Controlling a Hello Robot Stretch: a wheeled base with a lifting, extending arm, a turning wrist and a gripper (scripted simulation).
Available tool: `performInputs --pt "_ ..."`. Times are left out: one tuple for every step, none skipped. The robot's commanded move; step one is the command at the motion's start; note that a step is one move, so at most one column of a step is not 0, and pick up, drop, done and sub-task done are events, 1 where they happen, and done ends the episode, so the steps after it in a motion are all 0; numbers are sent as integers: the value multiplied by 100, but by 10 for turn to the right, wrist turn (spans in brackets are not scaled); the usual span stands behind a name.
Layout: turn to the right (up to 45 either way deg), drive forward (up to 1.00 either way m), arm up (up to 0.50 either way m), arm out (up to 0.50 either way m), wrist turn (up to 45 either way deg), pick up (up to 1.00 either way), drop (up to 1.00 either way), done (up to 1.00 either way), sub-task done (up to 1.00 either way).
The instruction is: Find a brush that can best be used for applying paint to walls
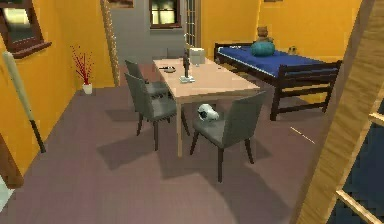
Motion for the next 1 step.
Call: performInputs --pt "-120 0 0 0 0 0 0 0 0"
